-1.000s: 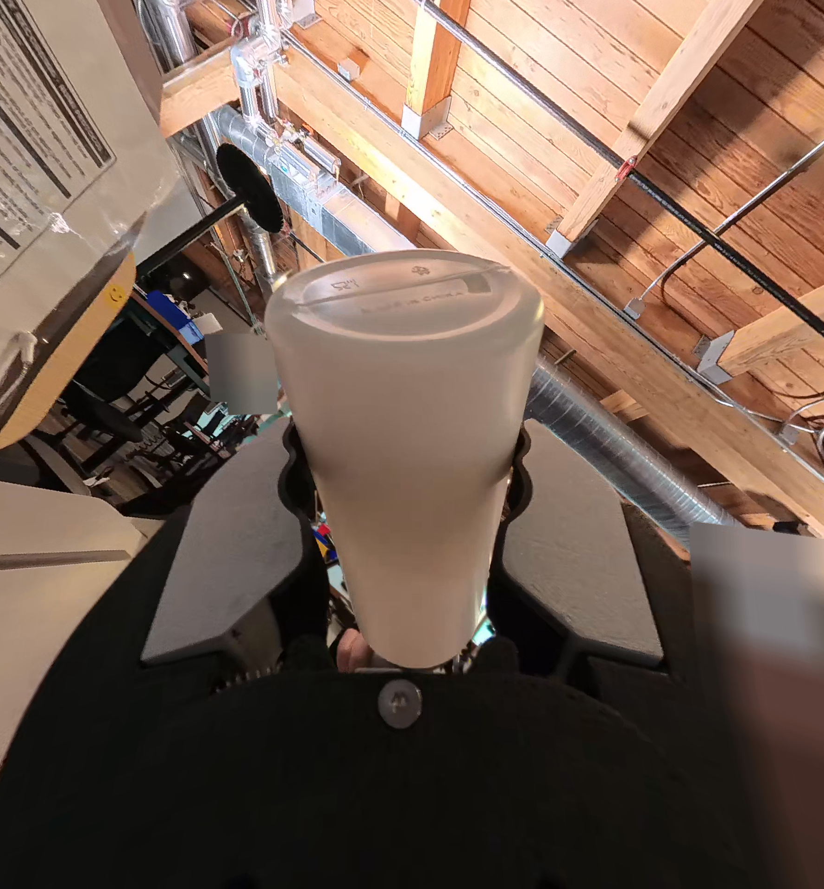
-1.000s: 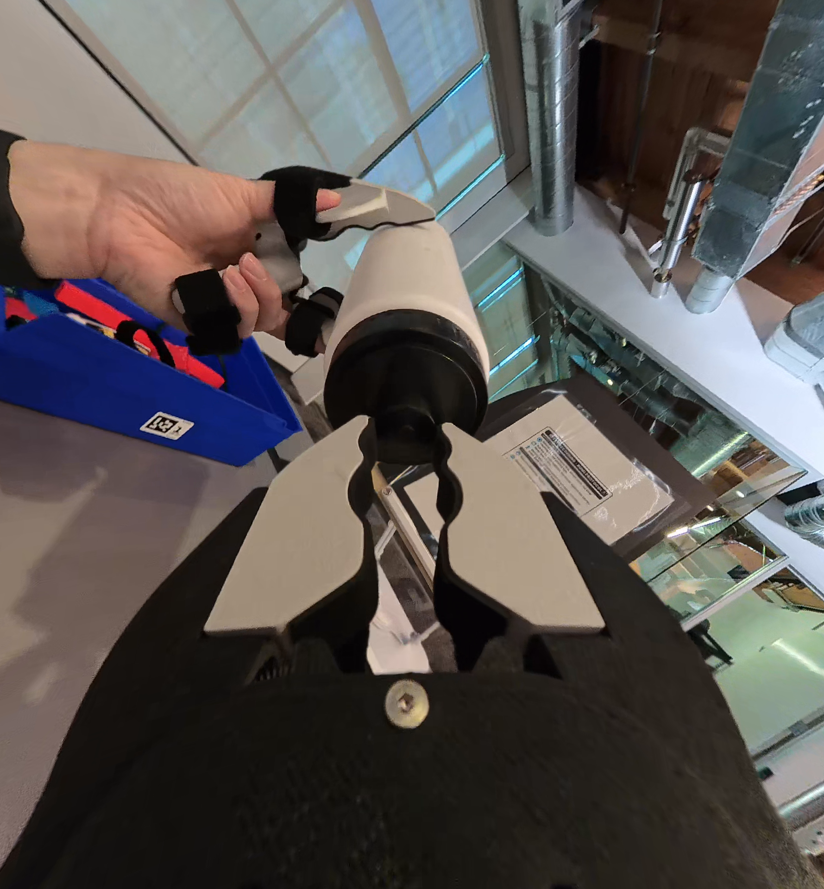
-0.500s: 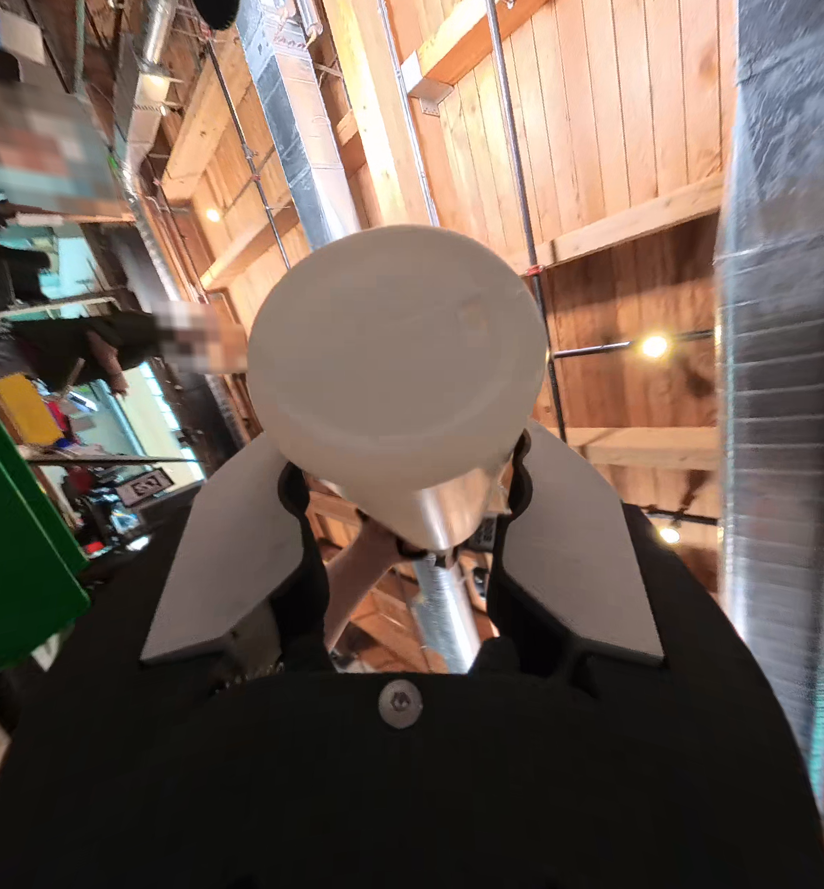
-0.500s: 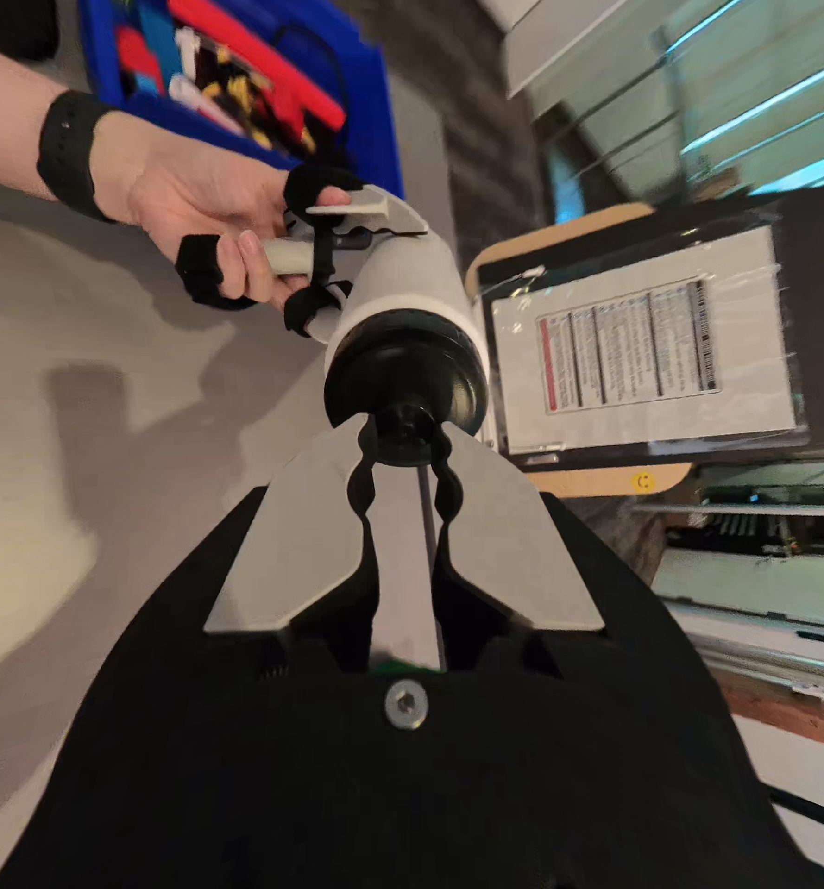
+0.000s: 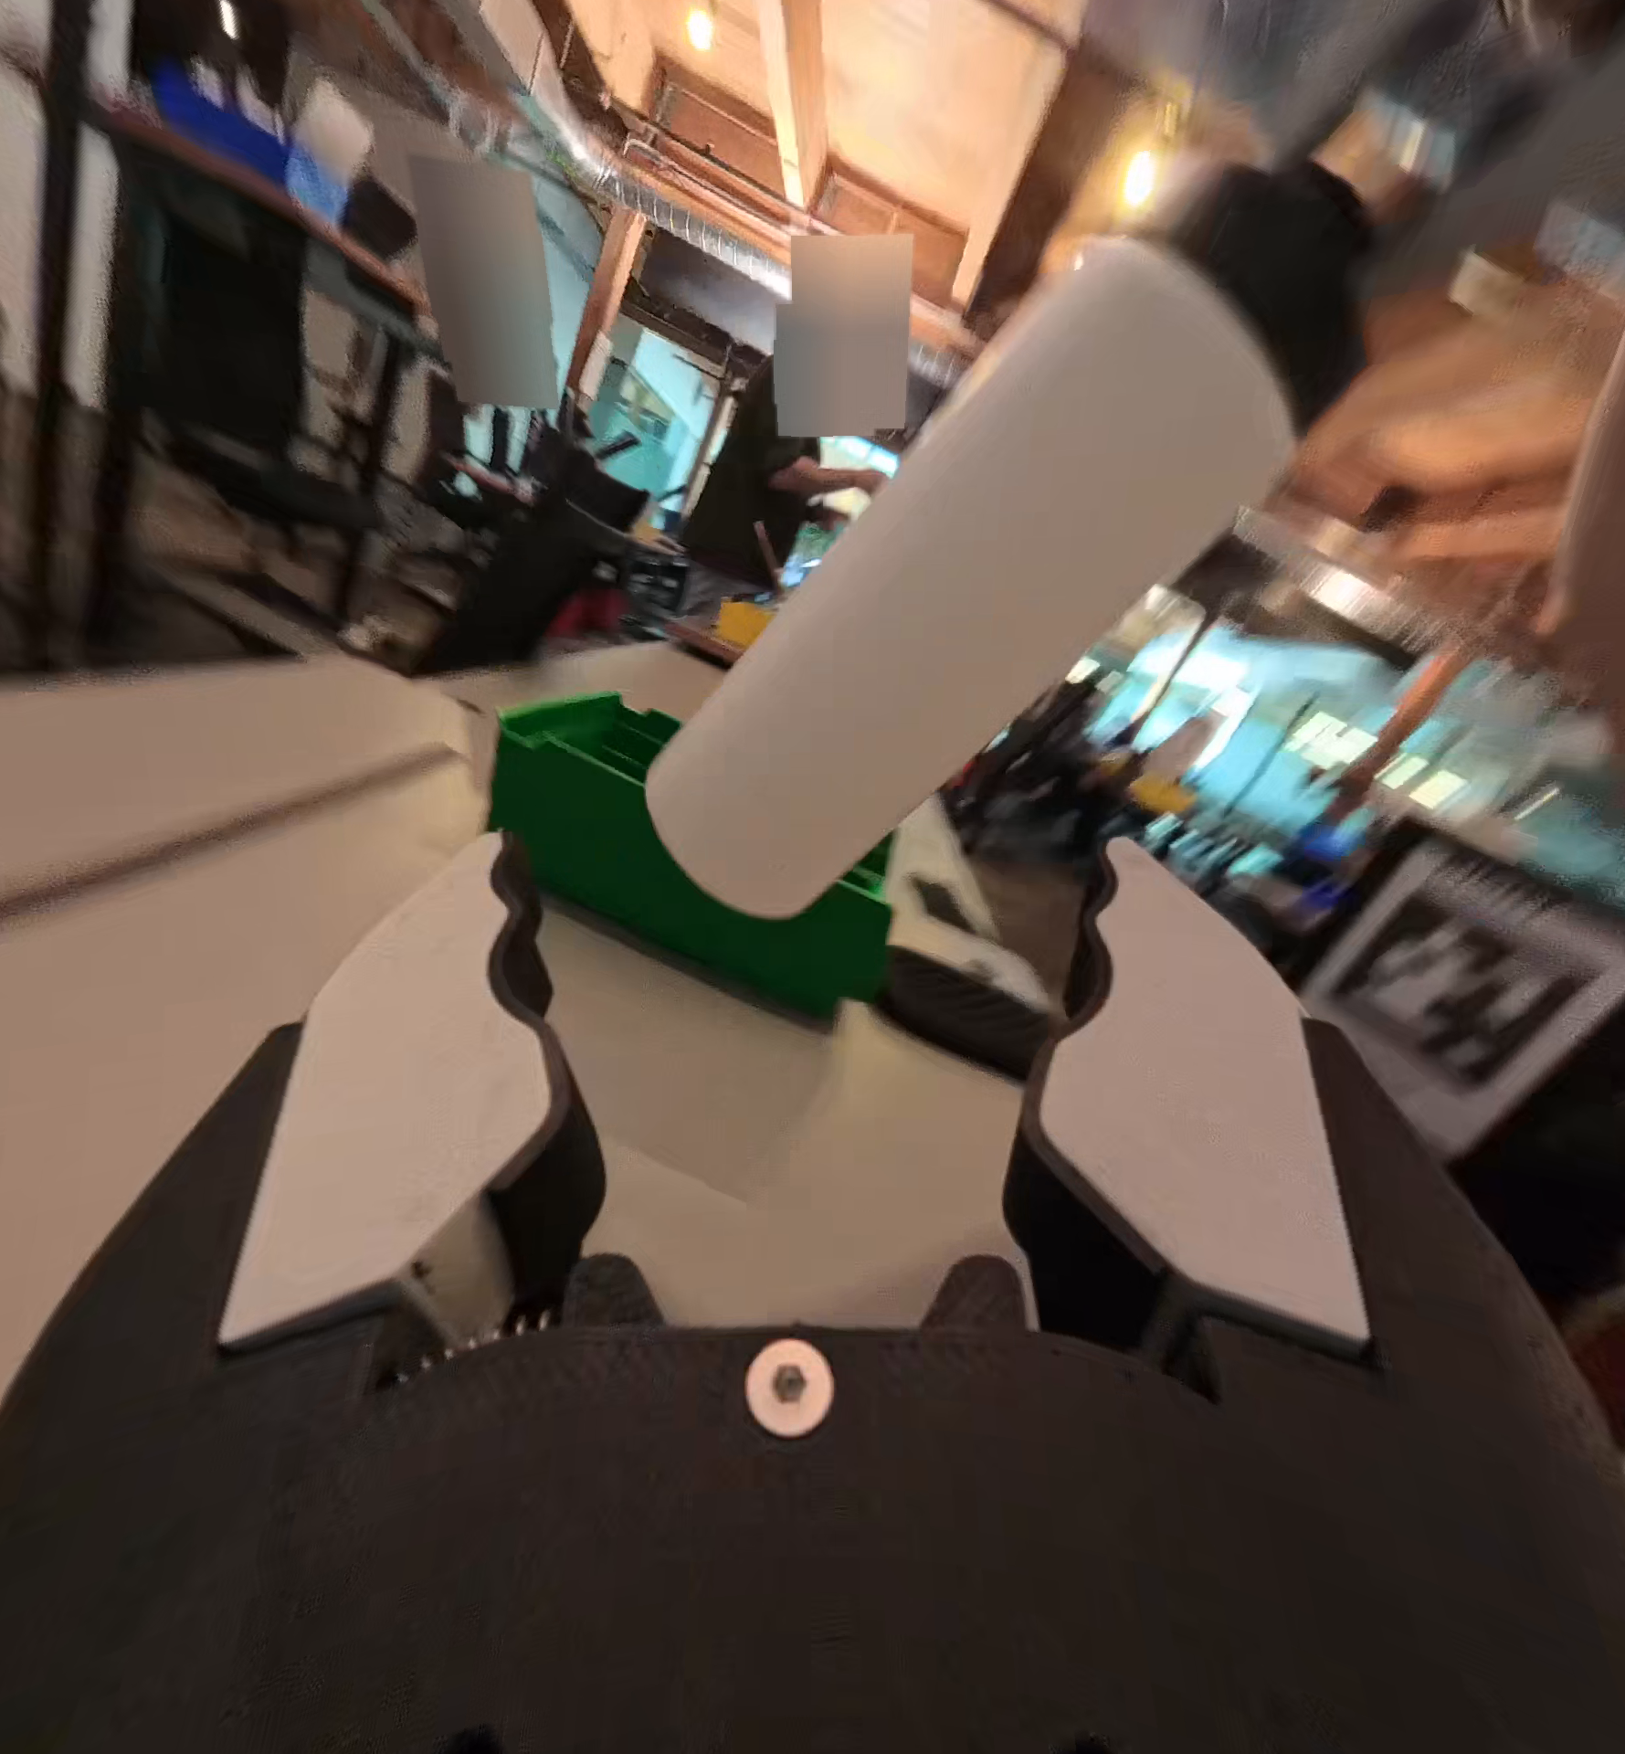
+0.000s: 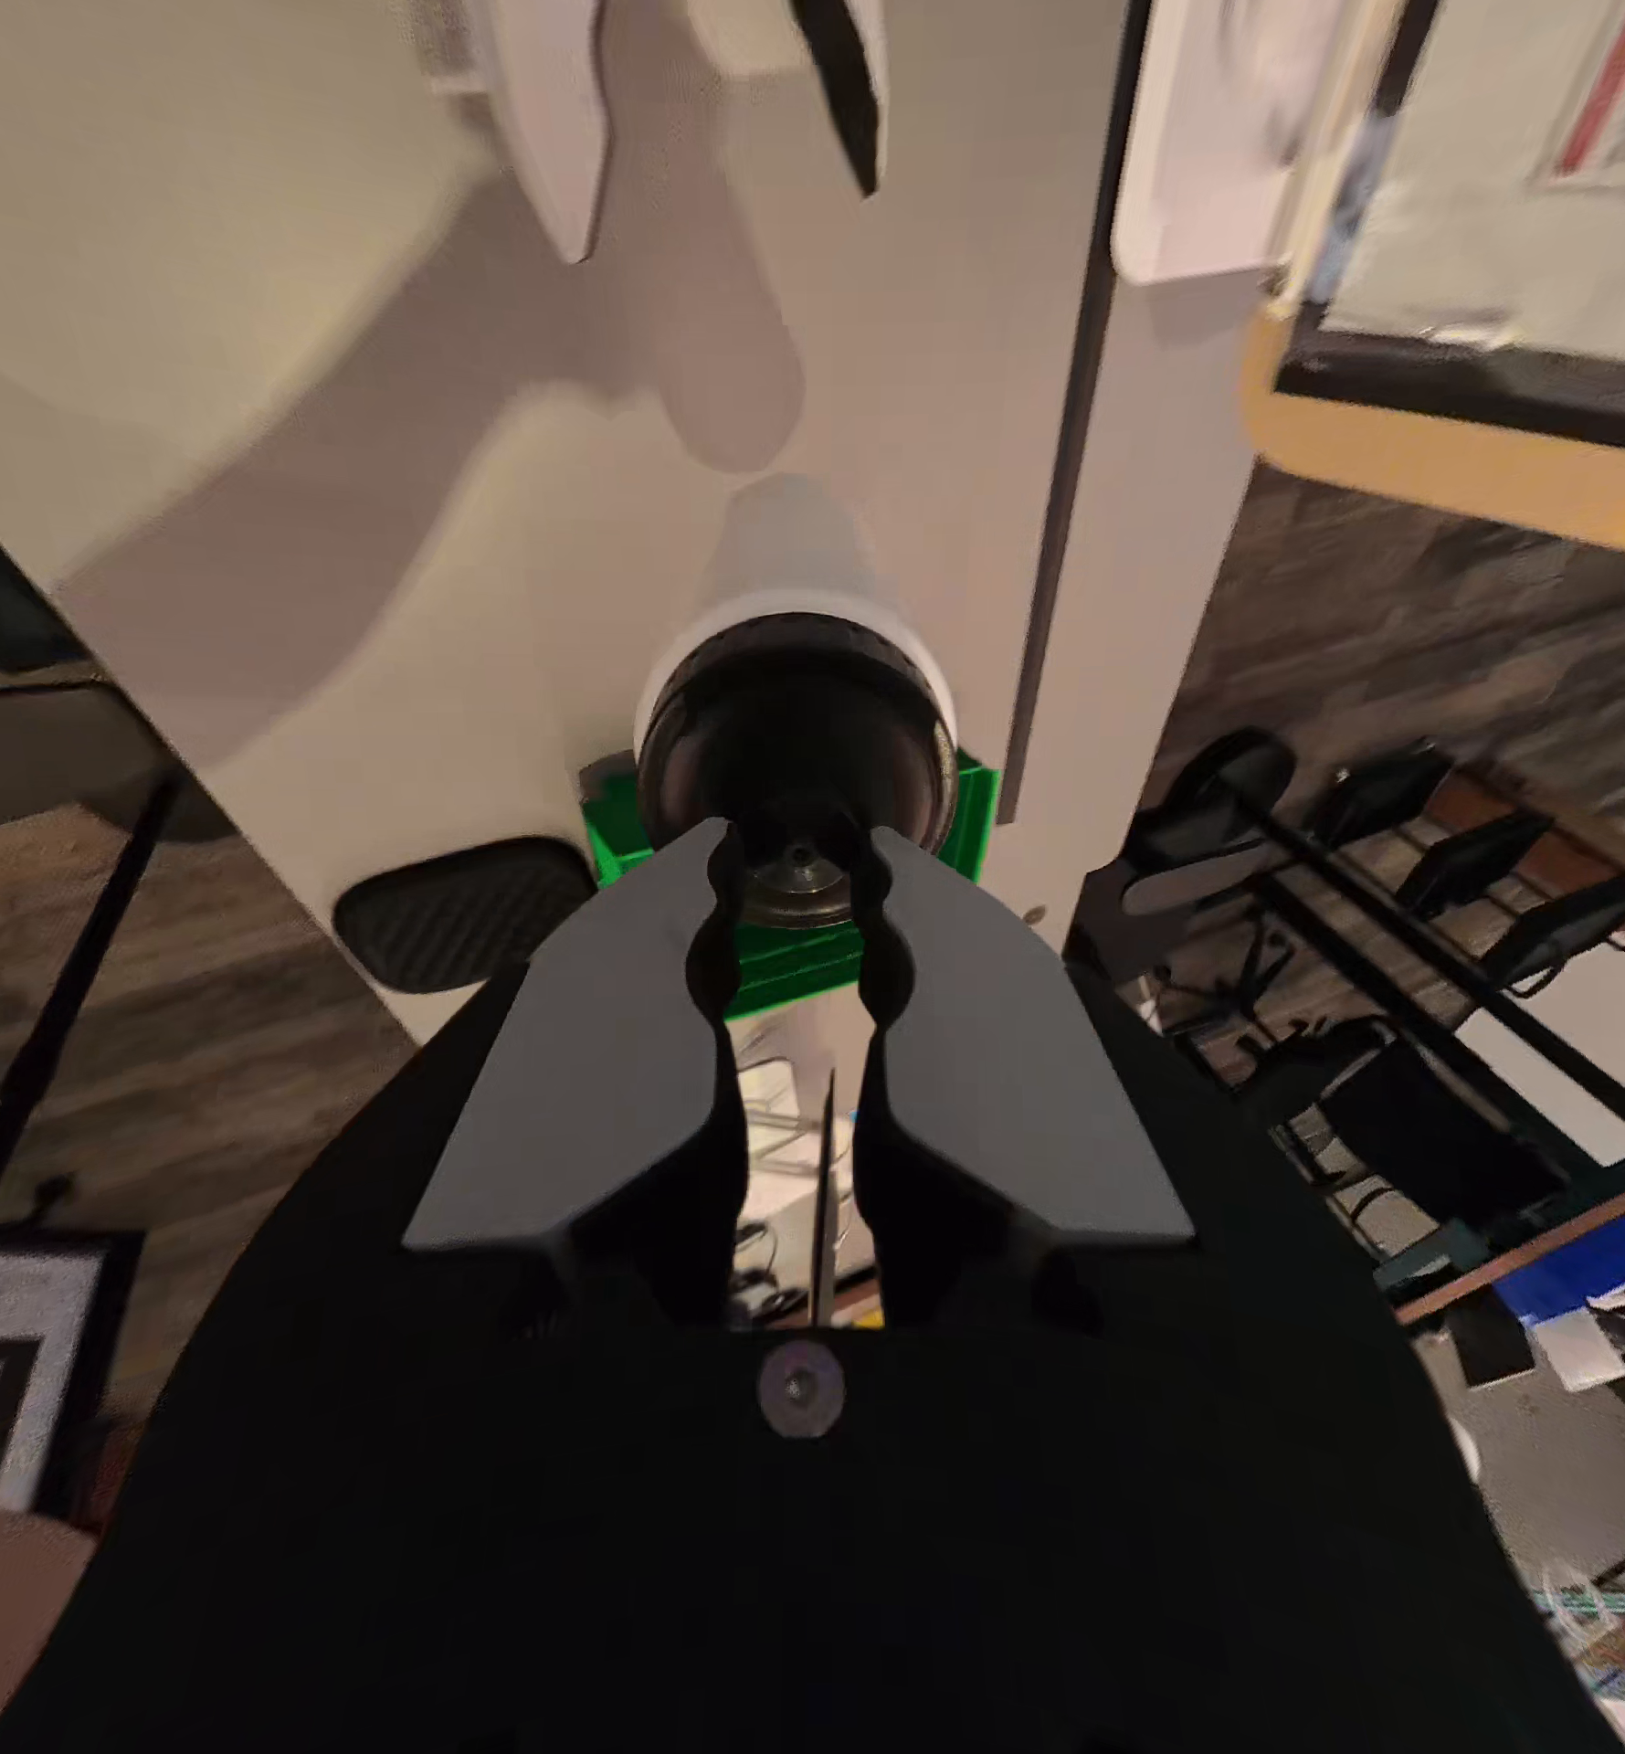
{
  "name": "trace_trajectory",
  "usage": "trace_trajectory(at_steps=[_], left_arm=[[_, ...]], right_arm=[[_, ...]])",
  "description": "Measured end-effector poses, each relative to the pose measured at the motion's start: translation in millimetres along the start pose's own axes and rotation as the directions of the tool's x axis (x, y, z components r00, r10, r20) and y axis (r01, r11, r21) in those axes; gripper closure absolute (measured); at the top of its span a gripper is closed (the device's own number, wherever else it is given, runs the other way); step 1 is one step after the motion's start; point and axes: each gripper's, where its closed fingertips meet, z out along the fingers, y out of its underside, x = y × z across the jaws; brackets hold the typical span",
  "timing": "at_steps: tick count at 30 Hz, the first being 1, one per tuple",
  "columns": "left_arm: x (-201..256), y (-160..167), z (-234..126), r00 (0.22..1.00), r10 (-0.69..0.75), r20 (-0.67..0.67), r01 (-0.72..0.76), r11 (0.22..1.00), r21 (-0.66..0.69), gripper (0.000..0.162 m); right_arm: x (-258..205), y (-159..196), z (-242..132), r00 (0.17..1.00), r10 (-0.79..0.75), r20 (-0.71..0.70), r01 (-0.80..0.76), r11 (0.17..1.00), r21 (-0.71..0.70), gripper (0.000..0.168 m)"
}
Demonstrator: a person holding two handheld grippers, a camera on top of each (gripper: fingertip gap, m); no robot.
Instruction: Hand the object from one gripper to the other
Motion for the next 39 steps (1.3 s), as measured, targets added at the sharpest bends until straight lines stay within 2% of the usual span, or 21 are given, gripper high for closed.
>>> trace_trajectory(at_steps=[2, 5, 8, 12, 13, 15, 18, 22, 25, 28, 31, 33, 35, 37, 39], left_arm=[[34, -8, 9, 0.967, 0.252, 0.031, -0.252, 0.968, -0.009, 0.051], [74, -8, 22, 0.876, 0.478, 0.058, -0.476, 0.878, -0.039, 0.046], [89, -10, 27, 0.799, 0.590, 0.112, -0.587, 0.807, -0.064, 0.042], [85, -13, 22, 0.716, 0.675, 0.177, -0.666, 0.737, -0.118, 0.051], [83, -13, 22, 0.713, 0.677, 0.181, -0.664, 0.735, -0.136, 0.052], [89, -14, 20, 0.737, 0.658, 0.153, -0.648, 0.753, -0.114, 0.062], [85, -14, 20, 0.750, 0.643, 0.157, -0.628, 0.766, -0.139, 0.063], [82, -24, 15, 0.763, 0.618, 0.190, -0.612, 0.785, -0.096, 0.064], [86, -37, 9, 0.816, 0.548, 0.187, -0.556, 0.831, -0.011, 0.065], [85, -53, -3, 0.890, 0.425, 0.165, -0.443, 0.892, 0.091, 0.065], [76, -67, -16, 0.944, 0.294, 0.148, -0.316, 0.935, 0.159, 0.066], [69, -75, -24, 0.974, 0.188, 0.126, -0.210, 0.958, 0.193, 0.065], [62, -80, -31, 0.991, 0.081, 0.103, -0.102, 0.972, 0.213, 0.065], [53, -83, -37, 0.993, 0.016, 0.114, -0.042, 0.972, 0.233, 0.066], [45, -82, -39, 0.991, -0.026, 0.132, -0.005, 0.974, 0.225, 0.066]], right_arm=[[-9, -1, 7, 0.999, -0.002, 0.042, 0.003, 0.999, -0.032, 0.145], [-25, -13, 13, 0.995, -0.029, 0.092, 0.032, 0.999, -0.027, 0.145], [-41, -33, 13, 0.988, -0.064, 0.143, 0.062, 0.998, 0.017, 0.145], [-56, -57, 8, 0.979, -0.107, 0.176, 0.098, 0.993, 0.061, 0.145], [-59, -62, 7, 0.977, -0.115, 0.181, 0.104, 0.992, 0.068, 0.145], [-61, -69, 5, 0.976, -0.127, 0.178, 0.116, 0.991, 0.071, 0.145], [-60, -73, 4, 0.977, -0.139, 0.160, 0.130, 0.989, 0.065, 0.145], [-54, -84, -3, 0.983, -0.154, 0.104, 0.142, 0.983, 0.113, 0.144], [-45, -96, -15, 0.986, -0.166, 0.007, 0.162, 0.966, 0.204, 0.144], [-31, -104, -32, 0.981, -0.138, -0.138, 0.177, 0.925, 0.336, 0.133], [-19, -105, -53, 0.962, -0.020, -0.271, 0.172, 0.817, 0.551, 0.123], [-21, -101, -65, 0.942, 0.092, -0.323, 0.183, 0.667, 0.722, 0.110], [-29, -89, -66, 0.904, 0.226, -0.362, 0.220, 0.478, 0.850, 0.108], [-37, -75, -49, 0.844, 0.397, -0.361, 0.238, 0.326, 0.915, 0.095], [-53, -73, -10, 0.824, 0.514, -0.239, 0.154, 0.201, 0.967, 0.090]])
